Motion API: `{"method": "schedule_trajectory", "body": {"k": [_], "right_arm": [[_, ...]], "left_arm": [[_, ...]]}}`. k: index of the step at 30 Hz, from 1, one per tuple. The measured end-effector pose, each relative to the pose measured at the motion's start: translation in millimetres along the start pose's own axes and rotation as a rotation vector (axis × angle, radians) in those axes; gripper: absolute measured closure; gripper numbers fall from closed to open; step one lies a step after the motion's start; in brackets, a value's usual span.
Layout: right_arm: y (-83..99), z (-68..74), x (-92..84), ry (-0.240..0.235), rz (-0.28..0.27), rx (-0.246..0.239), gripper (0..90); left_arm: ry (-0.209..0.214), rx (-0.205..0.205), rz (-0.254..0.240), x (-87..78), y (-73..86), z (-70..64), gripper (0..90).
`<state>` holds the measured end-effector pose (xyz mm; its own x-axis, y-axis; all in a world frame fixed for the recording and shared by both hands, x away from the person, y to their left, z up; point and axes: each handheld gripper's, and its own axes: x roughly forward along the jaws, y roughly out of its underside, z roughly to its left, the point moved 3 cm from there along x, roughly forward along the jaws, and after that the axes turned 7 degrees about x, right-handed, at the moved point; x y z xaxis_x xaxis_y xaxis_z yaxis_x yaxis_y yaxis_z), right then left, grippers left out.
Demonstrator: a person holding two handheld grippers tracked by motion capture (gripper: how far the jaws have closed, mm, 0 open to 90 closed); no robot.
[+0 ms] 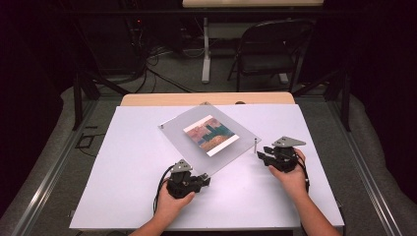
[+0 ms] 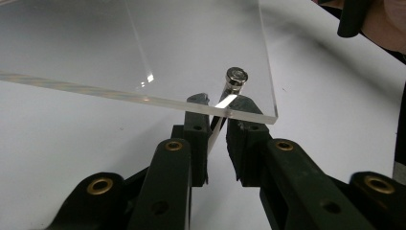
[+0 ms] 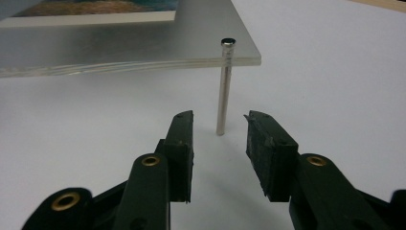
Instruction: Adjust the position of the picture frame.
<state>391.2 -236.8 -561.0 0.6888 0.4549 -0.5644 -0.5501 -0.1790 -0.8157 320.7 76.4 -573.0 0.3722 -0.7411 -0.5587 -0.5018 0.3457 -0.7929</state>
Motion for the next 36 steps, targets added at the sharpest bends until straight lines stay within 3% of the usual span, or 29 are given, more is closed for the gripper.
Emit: {"method": "schedule_trajectory", "body": {"k": [9,16,28,36], "right_arm": [[-3.9,0.9,24.6,0.002,0.013,-0.003,61.6],[-8.1,2.2,36.0,0.007,0.008,0.0,68.0],[-5.9,0.7,40.8,0.026,0.0,0.019,84.5],[-5.3,-2.0,40.0,-0.001,-0.003,0.046,85.0]], "left_arm": [[-0.02,0.031,0.012,2.7,1.4,-3.7,77.8],[-0.031,0.019,0.007,2.7,0.8,-1.7,79.4],[-0.029,0.019,0.007,4.3,0.2,-3.7,82.6],[-0.038,0.036,0.009,4.1,-0.2,-4.2,83.4]]}}
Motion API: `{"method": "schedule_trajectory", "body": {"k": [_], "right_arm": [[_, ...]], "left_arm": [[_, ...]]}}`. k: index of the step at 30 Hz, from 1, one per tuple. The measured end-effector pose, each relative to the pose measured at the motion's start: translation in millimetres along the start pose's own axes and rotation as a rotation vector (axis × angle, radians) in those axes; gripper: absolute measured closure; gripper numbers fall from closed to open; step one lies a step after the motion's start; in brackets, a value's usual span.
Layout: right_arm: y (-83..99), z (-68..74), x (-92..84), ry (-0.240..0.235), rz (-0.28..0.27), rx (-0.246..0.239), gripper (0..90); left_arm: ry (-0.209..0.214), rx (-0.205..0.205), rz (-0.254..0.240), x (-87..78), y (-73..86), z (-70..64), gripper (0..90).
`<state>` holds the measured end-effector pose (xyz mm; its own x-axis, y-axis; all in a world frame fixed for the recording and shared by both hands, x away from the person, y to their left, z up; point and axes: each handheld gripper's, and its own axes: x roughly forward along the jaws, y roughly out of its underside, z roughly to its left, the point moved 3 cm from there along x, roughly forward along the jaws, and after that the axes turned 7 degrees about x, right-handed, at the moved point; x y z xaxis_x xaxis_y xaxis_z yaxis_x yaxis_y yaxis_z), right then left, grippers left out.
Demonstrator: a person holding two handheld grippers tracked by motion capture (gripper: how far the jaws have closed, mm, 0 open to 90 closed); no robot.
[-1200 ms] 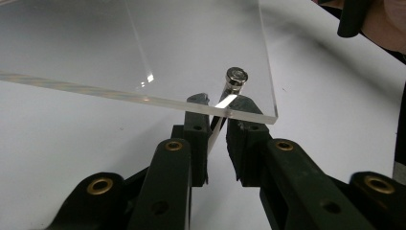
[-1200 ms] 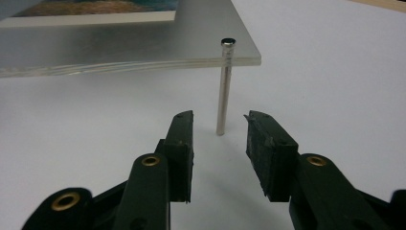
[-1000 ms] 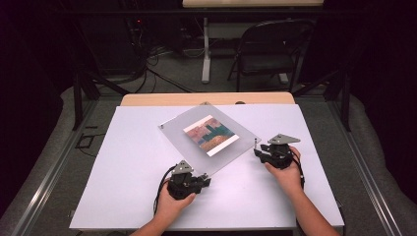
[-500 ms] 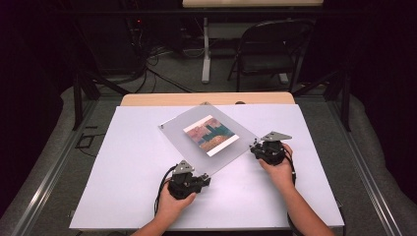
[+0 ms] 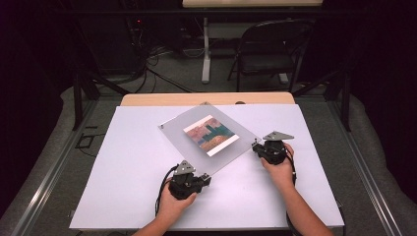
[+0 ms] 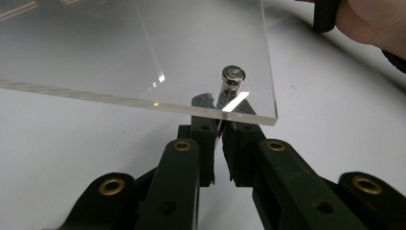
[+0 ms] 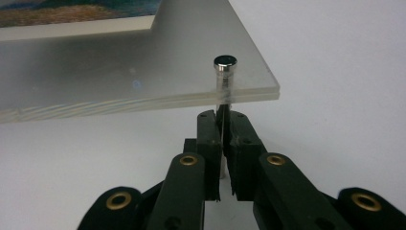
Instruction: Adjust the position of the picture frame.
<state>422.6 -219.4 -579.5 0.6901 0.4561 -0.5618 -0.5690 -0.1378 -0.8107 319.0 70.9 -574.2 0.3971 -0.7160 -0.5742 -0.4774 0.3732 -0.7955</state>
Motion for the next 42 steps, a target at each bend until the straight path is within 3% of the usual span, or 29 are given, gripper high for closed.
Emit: {"method": "schedule_trajectory", "body": {"k": [17,31,42], "right_arm": [[-1.1,0.2,-1.8,-0.007,0.008,0.003,85.2],[-6.6,10.8,-10.2,-0.025,-0.002,-0.019,85.7],[-14.0,14.9,-15.2,-0.022,-0.029,-0.049,85.7]], "left_arm": [[-0.001,0.006,0.01,-2.9,-1.6,0.3,83.9],[0.003,-0.02,-0.023,-17.5,-2.3,6.7,84.6],[-0.006,-0.013,-0.046,-21.5,-4.2,7.5,85.3]]}}
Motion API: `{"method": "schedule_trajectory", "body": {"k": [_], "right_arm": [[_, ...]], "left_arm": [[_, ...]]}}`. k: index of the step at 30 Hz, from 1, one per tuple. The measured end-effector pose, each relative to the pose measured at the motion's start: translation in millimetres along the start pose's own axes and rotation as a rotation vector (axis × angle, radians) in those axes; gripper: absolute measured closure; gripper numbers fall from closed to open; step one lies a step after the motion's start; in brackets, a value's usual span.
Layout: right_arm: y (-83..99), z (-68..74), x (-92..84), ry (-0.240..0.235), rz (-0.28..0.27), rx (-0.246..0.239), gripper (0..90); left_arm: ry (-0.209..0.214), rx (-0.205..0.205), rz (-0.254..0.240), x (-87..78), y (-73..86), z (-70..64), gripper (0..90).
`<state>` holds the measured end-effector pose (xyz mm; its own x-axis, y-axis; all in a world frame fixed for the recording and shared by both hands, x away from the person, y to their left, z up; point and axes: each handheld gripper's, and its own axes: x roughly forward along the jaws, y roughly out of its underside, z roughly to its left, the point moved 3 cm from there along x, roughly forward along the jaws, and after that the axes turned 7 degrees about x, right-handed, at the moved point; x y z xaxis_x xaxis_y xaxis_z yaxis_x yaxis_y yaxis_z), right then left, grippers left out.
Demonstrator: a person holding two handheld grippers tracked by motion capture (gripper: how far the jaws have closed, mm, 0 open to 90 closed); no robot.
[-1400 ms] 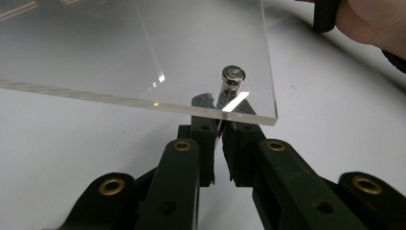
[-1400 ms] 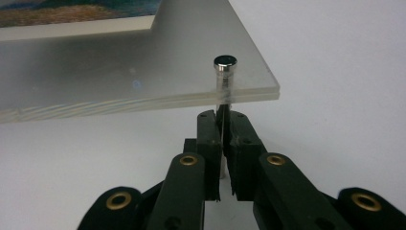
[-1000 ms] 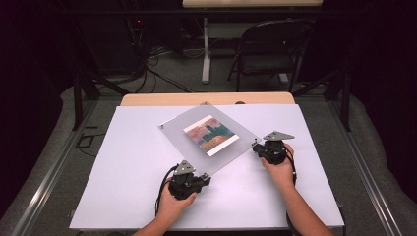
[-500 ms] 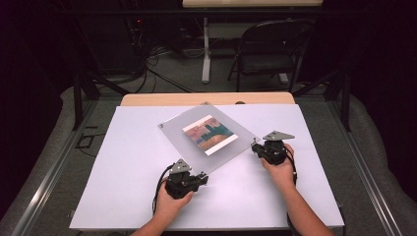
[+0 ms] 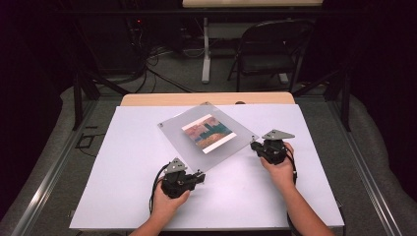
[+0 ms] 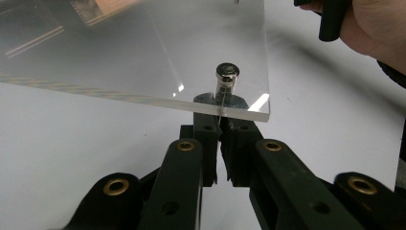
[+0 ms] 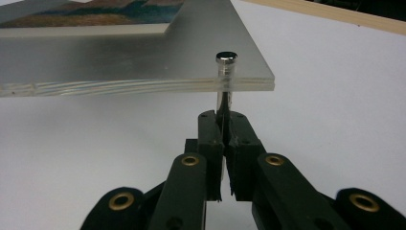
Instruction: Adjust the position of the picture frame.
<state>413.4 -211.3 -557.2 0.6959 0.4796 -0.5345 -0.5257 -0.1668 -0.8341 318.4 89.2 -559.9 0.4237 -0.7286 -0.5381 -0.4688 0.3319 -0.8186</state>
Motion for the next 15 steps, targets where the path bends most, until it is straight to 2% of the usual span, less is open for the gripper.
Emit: {"method": "schedule_trajectory", "body": {"k": [2,4,5,6,7,8,9,12,15], "right_arm": [[-1.2,-0.2,0.1,0.001,-0.003,-0.008,85.8],[-2.8,-1.2,0.1,-0.004,-0.013,-0.023,85.8],[-4.4,-0.4,-0.9,0.006,-0.017,-0.042,85.8],[-5.8,1.2,-1.6,0.017,-0.019,-0.059,85.8],[-6.4,2.5,-2.5,0.019,-0.018,-0.067,85.8],[-6.2,3.3,-3.3,0.018,-0.013,-0.063,85.8],[-5.0,3.5,-4.0,0.01,-0.005,-0.058,85.8],[1.3,2.9,-6.3,-0.025,0.012,-0.017,85.8],[3.4,5.6,-12.7,-0.029,0.014,-0.014,85.8]], "left_arm": [[-0.001,0.002,0.0,1.4,-0.1,0.0,85.3],[-0.011,0.013,0.024,5.0,1.9,-0.6,85.3],[-0.011,0.013,0.024,5.0,1.9,-0.6,85.2],[-0.014,0.021,0.044,6.4,3.9,-1.6,85.2],[-0.017,0.015,0.039,5.5,4.1,-2.0,85.3],[-0.024,0.013,0.034,3.5,3.8,-2.0,85.3],[-0.009,0.004,0.028,0.4,3.3,-1.5,85.3],[-0.004,0.0,0.015,-5.0,1.8,-0.4,85.3],[0.002,-0.003,0.012,-8.8,2.0,0.8,85.3]]}}
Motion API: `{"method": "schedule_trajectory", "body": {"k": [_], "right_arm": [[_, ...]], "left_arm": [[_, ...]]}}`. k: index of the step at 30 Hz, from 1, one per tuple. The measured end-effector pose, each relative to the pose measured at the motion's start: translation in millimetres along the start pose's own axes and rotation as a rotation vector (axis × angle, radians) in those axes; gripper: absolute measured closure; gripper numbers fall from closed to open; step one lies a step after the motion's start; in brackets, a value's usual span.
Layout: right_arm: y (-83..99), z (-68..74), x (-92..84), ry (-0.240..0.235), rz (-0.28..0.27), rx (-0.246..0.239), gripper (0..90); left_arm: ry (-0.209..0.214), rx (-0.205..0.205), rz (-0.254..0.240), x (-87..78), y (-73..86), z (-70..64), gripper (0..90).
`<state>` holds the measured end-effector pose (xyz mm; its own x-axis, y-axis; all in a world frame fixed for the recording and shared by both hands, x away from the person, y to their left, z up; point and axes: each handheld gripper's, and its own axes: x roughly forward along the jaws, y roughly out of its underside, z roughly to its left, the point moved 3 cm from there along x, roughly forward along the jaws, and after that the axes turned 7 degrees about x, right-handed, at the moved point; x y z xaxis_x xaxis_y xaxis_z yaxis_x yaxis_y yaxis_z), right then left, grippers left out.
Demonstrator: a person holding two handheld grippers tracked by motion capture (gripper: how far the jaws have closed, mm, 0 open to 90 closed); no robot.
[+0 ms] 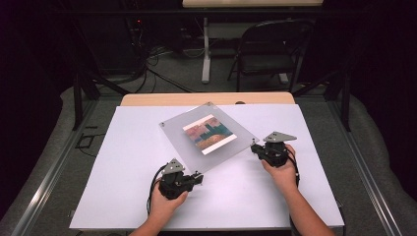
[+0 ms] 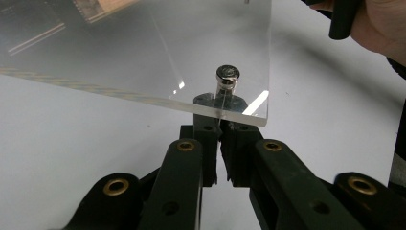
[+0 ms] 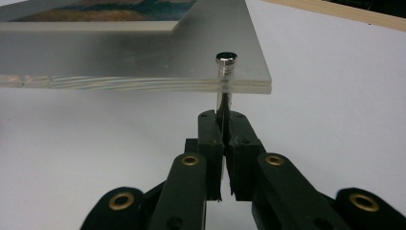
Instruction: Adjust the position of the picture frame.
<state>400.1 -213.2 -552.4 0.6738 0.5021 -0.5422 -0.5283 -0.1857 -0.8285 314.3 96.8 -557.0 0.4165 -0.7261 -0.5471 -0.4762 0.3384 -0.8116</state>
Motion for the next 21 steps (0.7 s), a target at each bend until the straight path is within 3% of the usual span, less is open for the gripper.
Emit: {"method": "schedule_trajectory", "body": {"k": [12,21], "right_arm": [[14.7,12.2,-24.7,-0.029,0.016,0.042,85.8],[21.2,42.3,-30.6,-0.088,0.02,0.064,85.7]], "left_arm": [[-0.026,-0.029,-0.013,-7.7,-2.8,15.2,85.2],[-0.09,-0.086,-0.023,-26.5,-1.1,46.6,84.6]]}}
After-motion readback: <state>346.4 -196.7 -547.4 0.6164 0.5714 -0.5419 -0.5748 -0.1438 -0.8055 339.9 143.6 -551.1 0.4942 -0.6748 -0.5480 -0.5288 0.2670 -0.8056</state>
